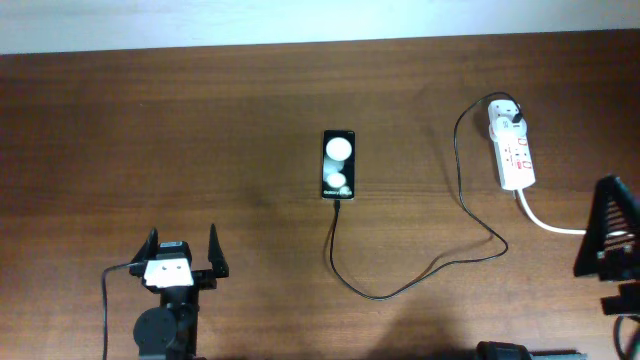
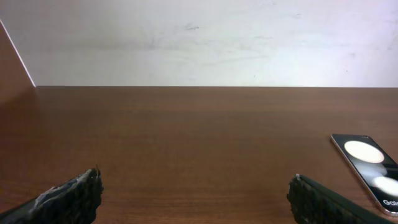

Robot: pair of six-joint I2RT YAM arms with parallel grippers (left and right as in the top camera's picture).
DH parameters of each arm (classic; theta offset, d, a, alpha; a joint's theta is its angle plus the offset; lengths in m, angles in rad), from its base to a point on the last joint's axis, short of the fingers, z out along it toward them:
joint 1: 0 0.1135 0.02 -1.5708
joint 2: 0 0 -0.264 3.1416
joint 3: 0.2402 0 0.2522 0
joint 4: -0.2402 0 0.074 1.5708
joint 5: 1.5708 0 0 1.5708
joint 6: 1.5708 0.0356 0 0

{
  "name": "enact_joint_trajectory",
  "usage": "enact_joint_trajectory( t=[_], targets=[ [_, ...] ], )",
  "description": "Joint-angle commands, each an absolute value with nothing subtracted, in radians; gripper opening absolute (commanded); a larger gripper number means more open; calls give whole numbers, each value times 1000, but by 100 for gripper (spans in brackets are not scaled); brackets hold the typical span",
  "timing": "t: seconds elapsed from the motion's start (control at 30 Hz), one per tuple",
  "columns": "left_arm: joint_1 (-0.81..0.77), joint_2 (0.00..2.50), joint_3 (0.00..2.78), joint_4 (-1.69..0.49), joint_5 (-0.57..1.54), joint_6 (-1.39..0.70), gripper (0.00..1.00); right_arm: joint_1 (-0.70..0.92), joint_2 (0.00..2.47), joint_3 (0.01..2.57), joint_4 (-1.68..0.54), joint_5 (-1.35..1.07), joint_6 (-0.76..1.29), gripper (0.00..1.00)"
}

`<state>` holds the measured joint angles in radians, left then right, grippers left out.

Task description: Plug charger to phone and switch on socket

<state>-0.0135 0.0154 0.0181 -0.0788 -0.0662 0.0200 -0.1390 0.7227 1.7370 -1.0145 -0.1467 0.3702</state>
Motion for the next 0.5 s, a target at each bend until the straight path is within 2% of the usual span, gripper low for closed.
enact_joint_trajectory(
  t=[0.0, 0.2, 0.4, 0.47],
  targets=[
    [-7, 5, 9, -76, -56, 39, 99, -131, 732, 1737, -1099, -118, 366, 99],
    [-7, 5, 9, -76, -56, 39, 99, -131, 735, 1692, -1236, -92, 274, 99],
    [-7, 5, 9, -76, -56, 39, 99, -131, 690, 1488, -1158, -74, 240, 99],
    [-7, 5, 9, -76, -56, 39, 99, -131, 623, 1347, -1089, -73, 239, 99]
  ],
)
